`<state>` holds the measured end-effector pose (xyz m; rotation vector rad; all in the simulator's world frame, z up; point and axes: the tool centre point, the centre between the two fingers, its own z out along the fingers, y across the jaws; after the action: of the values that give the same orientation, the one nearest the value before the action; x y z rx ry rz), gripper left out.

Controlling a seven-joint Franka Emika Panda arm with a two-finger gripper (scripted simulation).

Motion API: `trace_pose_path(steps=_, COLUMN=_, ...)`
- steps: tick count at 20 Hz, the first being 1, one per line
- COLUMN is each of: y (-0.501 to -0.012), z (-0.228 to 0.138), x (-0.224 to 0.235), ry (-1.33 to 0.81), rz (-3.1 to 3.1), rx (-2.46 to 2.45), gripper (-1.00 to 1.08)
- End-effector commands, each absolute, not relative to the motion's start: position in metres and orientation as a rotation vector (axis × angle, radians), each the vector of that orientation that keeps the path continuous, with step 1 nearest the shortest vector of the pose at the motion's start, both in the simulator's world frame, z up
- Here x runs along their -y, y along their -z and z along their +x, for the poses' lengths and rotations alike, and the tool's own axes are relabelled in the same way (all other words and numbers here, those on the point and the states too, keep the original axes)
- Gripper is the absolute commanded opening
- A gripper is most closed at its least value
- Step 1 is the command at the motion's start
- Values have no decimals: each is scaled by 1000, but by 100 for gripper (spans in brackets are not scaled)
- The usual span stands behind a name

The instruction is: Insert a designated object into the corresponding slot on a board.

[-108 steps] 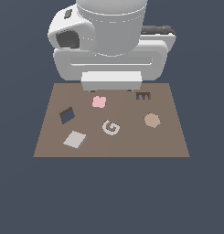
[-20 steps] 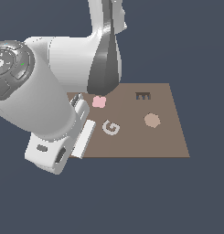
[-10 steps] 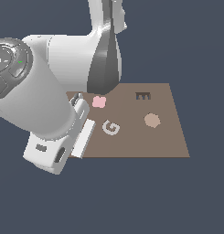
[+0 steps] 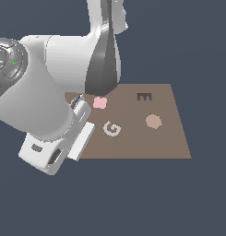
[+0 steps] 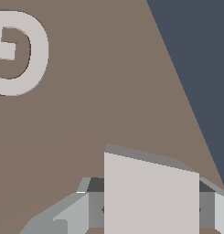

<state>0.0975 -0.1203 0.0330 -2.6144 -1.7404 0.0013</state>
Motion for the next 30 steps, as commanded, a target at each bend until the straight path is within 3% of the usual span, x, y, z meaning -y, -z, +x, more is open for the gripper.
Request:
trace_pose_path(steps=1, y=-34, z=97, x=123, ry=-1, rz=-2654, rx=1681, gripper=-100)
trace_pose_path(steps=12, y=-35, z=92, x=142, ry=0, rz=-2892, rx=1228, gripper=-100)
trace_pose_path(steps=30, y=-38, z=58, x=173, ry=1, rz=-3141, rx=38, gripper=-100)
